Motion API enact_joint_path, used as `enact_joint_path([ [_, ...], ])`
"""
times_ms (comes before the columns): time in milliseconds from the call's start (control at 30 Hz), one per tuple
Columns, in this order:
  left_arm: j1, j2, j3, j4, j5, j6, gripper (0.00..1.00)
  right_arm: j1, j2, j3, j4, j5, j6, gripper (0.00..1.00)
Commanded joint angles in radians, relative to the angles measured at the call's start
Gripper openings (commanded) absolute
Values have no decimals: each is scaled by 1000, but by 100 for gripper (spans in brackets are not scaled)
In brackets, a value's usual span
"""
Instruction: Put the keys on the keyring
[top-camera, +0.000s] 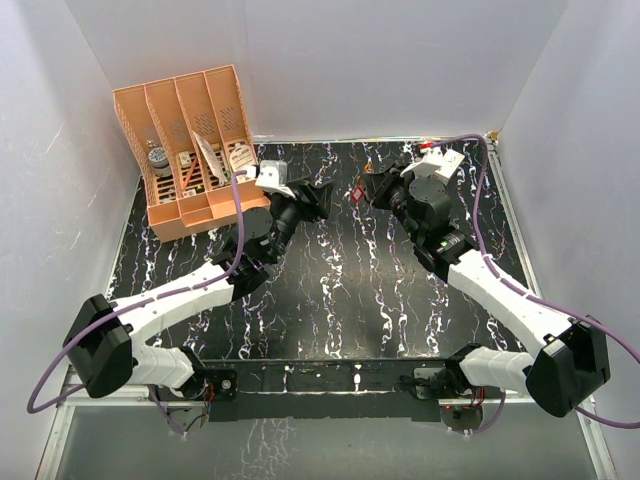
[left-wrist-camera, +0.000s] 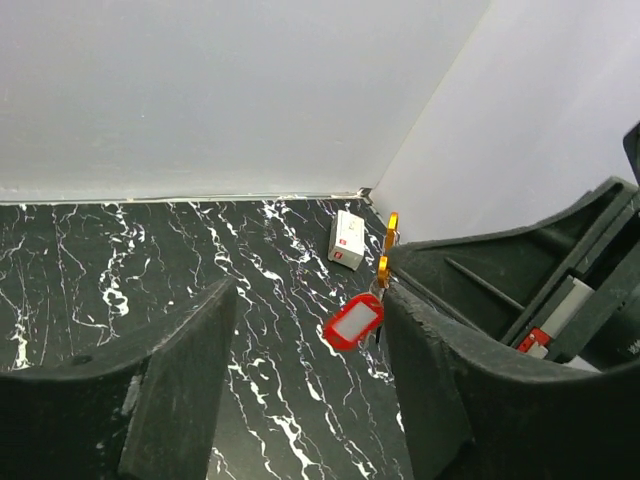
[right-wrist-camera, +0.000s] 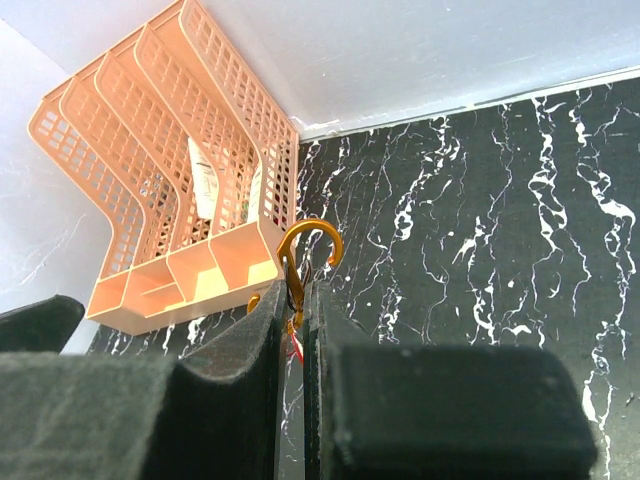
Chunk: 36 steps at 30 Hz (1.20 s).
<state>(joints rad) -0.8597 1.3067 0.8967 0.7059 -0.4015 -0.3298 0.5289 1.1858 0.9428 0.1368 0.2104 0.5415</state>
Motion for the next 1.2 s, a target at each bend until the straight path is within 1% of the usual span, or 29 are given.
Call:
enact_joint_path([
  [0, -5, -43, -37, 64, 58, 54, 56, 0, -26, 57, 80, -37, -64, 0],
  [67, -2, -48, -27, 56, 72, 62, 54, 0, -39, 44, 92, -63, -117, 0],
  [100, 3, -50, -9, 24, 84, 59, 54, 0, -49, 33, 98, -75, -148, 0],
  [267, 39, -14, 162, -243, 215, 39, 53, 0, -76, -3, 115, -145, -315, 0],
  [367, 55, 33, 257, -356, 274, 19, 53, 0, -77, -15, 112, -174, -375, 0],
  [467, 90, 68, 330, -426, 344, -17, 52, 0, -70, -16, 95, -194, -424, 0],
  [600, 178, 130, 386, -446, 521, -98, 51, 0, -58, -17, 79, -216, -462, 0],
  [667, 206, 152, 407, -445, 580, -116, 48, 1, -53, -13, 71, -228, -468, 0],
  [933, 218, 191, 418, -417, 667, -111, 46, 6, -26, 8, 47, -267, -477, 0],
  [1167, 220, 171, 378, -332, 692, -130, 44, 11, -5, 22, 28, -264, -472, 0],
])
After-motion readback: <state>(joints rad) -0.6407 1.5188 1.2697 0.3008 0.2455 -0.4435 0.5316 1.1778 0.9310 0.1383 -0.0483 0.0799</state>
